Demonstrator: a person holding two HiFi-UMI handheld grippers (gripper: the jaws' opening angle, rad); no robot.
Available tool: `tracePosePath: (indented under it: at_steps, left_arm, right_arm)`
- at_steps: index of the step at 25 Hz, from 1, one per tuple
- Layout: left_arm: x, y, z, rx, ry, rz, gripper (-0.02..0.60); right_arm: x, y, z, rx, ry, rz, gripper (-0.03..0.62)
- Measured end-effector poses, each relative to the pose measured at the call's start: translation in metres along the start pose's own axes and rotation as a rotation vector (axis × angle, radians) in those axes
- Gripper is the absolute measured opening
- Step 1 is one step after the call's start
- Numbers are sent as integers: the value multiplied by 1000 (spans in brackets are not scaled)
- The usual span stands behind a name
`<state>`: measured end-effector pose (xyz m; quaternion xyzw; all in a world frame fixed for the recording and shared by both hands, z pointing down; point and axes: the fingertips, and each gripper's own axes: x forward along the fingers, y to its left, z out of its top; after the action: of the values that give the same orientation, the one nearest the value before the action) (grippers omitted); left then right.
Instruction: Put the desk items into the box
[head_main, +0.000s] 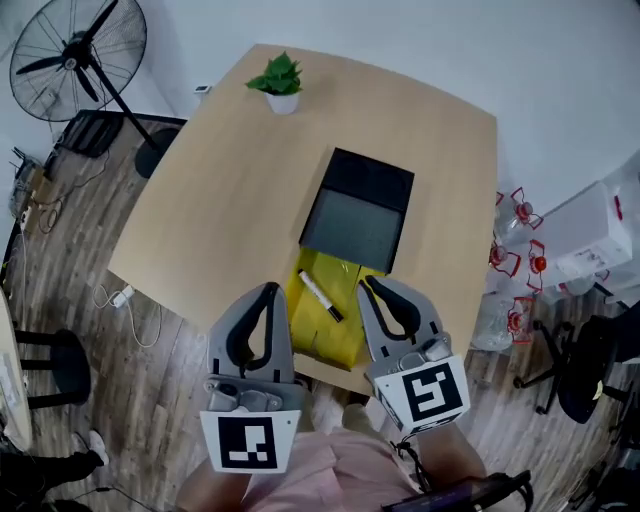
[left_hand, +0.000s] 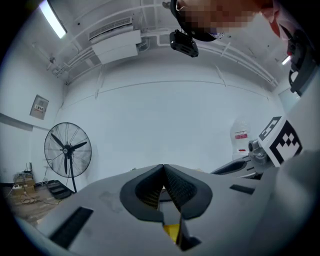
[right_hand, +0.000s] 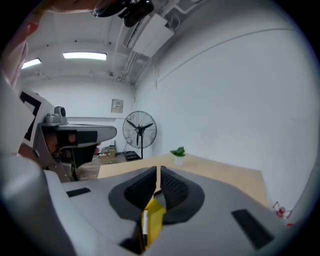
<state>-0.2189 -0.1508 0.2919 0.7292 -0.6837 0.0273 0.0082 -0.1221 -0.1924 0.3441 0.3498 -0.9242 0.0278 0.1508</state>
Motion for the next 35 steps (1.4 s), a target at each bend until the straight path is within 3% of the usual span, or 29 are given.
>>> tracePosePath:
  at_steps: [5,10,20,35]
  left_arm:
    - [-11,-35,52,11,-103,1,10]
    - [-18,-71,84,51,-177,-16,11]
    - [-23,-115,101,89,-208,-33,11]
    - [-31,-125,103,104,-208,-29,11]
  right_arm:
    - [-56,-24,60,-68,-166,-74,2]
    - [-102,-43,95,-117,-304,-134,2]
    - [-144,-62,103,-140,-352,-172,0]
    - [-156,-57,105,-138,-372,-153,0]
